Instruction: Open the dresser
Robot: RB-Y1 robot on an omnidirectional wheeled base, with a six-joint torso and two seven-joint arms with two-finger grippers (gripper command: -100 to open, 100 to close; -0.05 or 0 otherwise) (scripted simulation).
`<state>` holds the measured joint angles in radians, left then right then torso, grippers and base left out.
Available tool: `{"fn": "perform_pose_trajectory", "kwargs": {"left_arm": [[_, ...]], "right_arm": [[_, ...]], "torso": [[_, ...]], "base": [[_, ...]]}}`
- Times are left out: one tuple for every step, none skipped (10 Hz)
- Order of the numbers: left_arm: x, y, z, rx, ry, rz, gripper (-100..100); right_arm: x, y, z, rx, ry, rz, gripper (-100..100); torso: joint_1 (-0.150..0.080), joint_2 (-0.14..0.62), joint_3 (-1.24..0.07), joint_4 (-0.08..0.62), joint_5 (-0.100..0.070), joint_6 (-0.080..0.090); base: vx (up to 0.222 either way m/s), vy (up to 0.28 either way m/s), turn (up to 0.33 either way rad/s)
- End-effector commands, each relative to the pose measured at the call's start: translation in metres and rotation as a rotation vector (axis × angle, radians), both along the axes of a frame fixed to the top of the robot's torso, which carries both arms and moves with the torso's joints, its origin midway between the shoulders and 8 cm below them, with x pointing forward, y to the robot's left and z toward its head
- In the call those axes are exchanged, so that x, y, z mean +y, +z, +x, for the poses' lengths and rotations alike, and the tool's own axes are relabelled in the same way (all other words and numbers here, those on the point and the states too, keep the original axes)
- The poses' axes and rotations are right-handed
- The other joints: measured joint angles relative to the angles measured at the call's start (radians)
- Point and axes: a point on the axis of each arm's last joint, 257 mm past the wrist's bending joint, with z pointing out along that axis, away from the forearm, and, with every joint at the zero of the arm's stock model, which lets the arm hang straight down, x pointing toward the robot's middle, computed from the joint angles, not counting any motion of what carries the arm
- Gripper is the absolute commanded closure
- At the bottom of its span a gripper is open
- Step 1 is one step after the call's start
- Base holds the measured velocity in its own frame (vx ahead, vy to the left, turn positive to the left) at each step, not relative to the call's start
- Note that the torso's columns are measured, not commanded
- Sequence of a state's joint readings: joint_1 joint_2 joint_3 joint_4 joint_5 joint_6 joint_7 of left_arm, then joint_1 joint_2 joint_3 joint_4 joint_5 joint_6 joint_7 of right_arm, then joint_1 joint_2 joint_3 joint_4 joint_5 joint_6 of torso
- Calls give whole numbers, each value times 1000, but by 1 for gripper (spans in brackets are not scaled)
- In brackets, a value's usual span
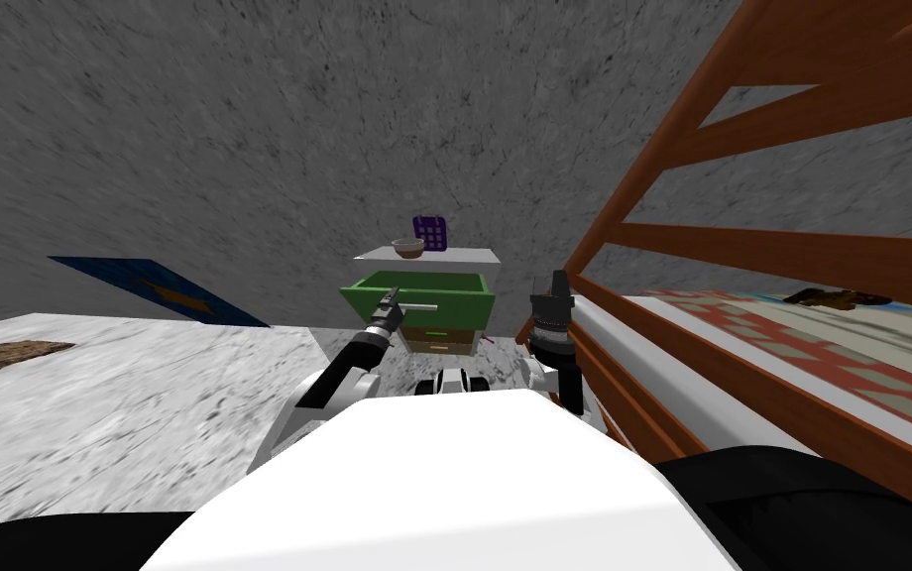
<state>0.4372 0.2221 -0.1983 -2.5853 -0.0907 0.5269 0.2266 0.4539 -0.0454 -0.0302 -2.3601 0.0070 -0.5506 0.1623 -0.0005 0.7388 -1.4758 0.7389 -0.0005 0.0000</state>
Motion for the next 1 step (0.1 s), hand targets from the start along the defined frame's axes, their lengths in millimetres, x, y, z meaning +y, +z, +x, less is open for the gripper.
{"fn": "perform_pose_trajectory", "kwargs": {"left_arm": [[0, 0, 0, 1, 0, 0, 0]], "right_arm": [[0, 0, 0, 0, 0, 0, 0]], "torso": [[0, 0, 0, 0, 0, 0]], "base": [[0, 0, 0]]}}
